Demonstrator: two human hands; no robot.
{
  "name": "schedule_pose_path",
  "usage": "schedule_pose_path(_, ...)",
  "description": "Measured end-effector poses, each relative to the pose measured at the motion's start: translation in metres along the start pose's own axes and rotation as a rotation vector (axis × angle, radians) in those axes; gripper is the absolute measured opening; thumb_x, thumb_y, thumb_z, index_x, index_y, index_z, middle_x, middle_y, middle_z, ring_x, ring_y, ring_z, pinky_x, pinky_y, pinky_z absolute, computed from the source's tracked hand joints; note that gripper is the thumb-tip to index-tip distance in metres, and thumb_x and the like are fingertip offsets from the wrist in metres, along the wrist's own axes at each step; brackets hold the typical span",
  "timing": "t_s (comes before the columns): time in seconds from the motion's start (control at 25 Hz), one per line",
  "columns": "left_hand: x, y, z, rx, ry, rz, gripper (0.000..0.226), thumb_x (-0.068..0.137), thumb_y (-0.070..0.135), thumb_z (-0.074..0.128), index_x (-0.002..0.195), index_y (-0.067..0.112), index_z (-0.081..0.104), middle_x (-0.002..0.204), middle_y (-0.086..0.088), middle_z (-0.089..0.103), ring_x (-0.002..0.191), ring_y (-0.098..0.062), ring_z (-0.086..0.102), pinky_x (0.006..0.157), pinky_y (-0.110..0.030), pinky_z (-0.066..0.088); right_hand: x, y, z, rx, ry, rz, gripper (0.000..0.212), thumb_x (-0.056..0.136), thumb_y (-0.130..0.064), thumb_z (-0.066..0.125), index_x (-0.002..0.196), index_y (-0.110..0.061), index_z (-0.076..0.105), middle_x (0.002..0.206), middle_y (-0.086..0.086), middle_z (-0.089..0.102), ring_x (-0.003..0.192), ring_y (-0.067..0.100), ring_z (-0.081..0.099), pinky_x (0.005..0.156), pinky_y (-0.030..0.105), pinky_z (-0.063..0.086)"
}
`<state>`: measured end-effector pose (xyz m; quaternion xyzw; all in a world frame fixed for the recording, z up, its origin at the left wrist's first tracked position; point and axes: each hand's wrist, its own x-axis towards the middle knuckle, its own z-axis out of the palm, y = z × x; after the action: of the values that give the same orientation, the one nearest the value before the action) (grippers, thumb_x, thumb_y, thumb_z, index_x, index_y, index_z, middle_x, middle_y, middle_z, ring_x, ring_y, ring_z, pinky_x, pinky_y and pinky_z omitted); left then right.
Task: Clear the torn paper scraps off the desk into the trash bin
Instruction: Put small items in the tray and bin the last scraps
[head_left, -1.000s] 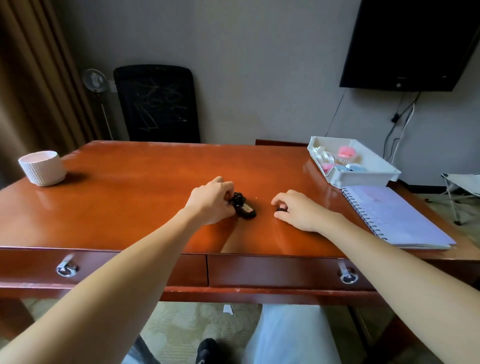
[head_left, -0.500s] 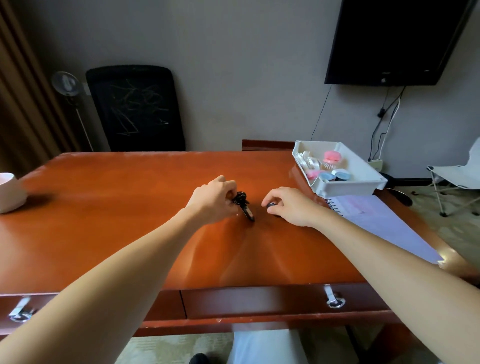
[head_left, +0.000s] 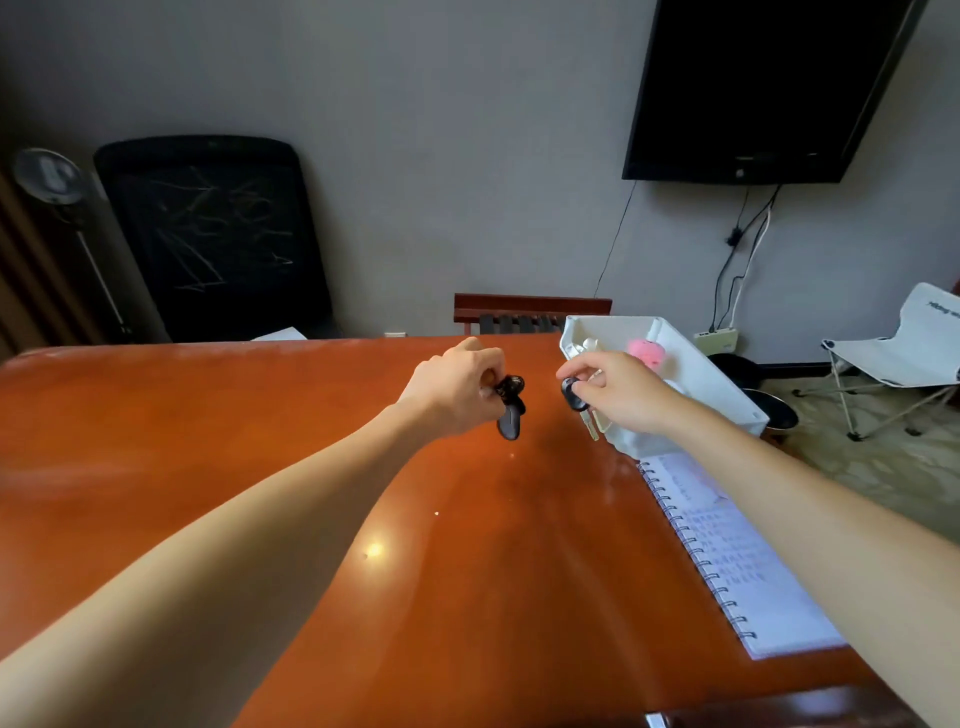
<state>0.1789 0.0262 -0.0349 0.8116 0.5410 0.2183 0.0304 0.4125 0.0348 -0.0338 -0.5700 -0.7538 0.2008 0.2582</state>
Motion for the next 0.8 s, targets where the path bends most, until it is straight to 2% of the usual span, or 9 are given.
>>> schedule_pose_path(0.08, 0.019, 0.002, 0.002, -0.006, -0.002, 0.022, 0.014, 0.086, 0.032, 0.068, 0.086, 0.026, 0.055, 0.099, 0.004, 0.052, 0.074, -0.022, 0.054, 0.057, -0.028, 0.039, 0.015, 0.006, -0.020, -0.017, 0.036, 0.049, 0.025, 0.094, -0.012, 0.054, 0.107, -0.027, 0.069, 0.097, -0.010, 0.060, 0.075, 0.008, 0.062, 0.072, 0.016, 0.052)
schedule_pose_path(0.2, 0.046, 0.006, 0.005, 0.009, 0.014, 0.031, 0.017, 0.084, 0.037, 0.068, 0.086, 0.027, 0.054, 0.099, 0.004, 0.052, 0.074, -0.025, 0.056, 0.063, -0.032, 0.046, 0.036, 0.019, -0.043, -0.081, 0.050, 0.080, 0.021, 0.094, -0.012, 0.058, 0.105, -0.027, 0.068, 0.098, -0.004, 0.062, 0.071, 0.011, 0.064, 0.064, 0.013, 0.049)
schedule_pose_path(0.32, 0.068, 0.011, 0.012, 0.011, 0.010, 0.039, 0.016, 0.083, 0.034, 0.067, 0.085, 0.028, 0.053, 0.099, 0.004, 0.051, 0.074, -0.027, 0.056, 0.067, -0.034, 0.047, 0.045, 0.035, -0.046, -0.076, 0.000, 0.098, 0.021, 0.092, -0.010, 0.061, 0.099, -0.029, 0.067, 0.097, -0.002, 0.063, 0.073, 0.015, 0.064, 0.071, 0.029, 0.057)
schedule_pose_path(0.36, 0.074, 0.014, 0.016, 0.005, 0.007, 0.044, 0.013, 0.082, 0.031, 0.065, 0.085, 0.027, 0.053, 0.099, 0.004, 0.051, 0.074, -0.027, 0.056, 0.067, -0.035, 0.048, 0.047, 0.041, -0.045, -0.082, -0.028, 0.109, 0.022, 0.092, -0.009, 0.061, 0.097, -0.029, 0.066, 0.095, -0.003, 0.063, 0.074, 0.016, 0.064, 0.073, 0.031, 0.057)
schedule_pose_path(0.56, 0.095, 0.023, 0.036, -0.007, 0.003, 0.085, 0.010, 0.082, 0.028, 0.062, 0.084, 0.029, 0.052, 0.099, 0.004, 0.051, 0.072, -0.028, 0.056, 0.065, -0.037, 0.050, 0.049, 0.064, -0.033, -0.090, -0.162, 0.157, 0.018, 0.089, -0.005, 0.067, 0.099, -0.018, 0.069, 0.093, 0.002, 0.067, 0.062, 0.014, 0.065, 0.059, 0.019, 0.050)
schedule_pose_path(0.68, 0.101, 0.026, 0.039, 0.003, -0.001, 0.097, 0.011, 0.082, 0.031, 0.064, 0.085, 0.029, 0.054, 0.099, 0.004, 0.051, 0.073, -0.028, 0.057, 0.066, -0.038, 0.051, 0.047, 0.074, -0.027, -0.083, -0.220, 0.185, 0.017, 0.089, -0.004, 0.066, 0.099, -0.017, 0.069, 0.092, 0.006, 0.070, 0.057, 0.010, 0.062, 0.058, 0.019, 0.049)
schedule_pose_path(0.8, 0.102, 0.031, 0.038, 0.006, -0.014, 0.104, 0.011, 0.082, 0.030, 0.064, 0.091, 0.027, 0.057, 0.101, 0.004, 0.052, 0.075, -0.027, 0.057, 0.067, -0.038, 0.052, 0.044, 0.075, -0.028, -0.065, -0.241, 0.189, 0.017, 0.090, -0.003, 0.064, 0.098, -0.017, 0.068, 0.093, 0.008, 0.072, 0.062, 0.009, 0.063, 0.060, 0.018, 0.049)
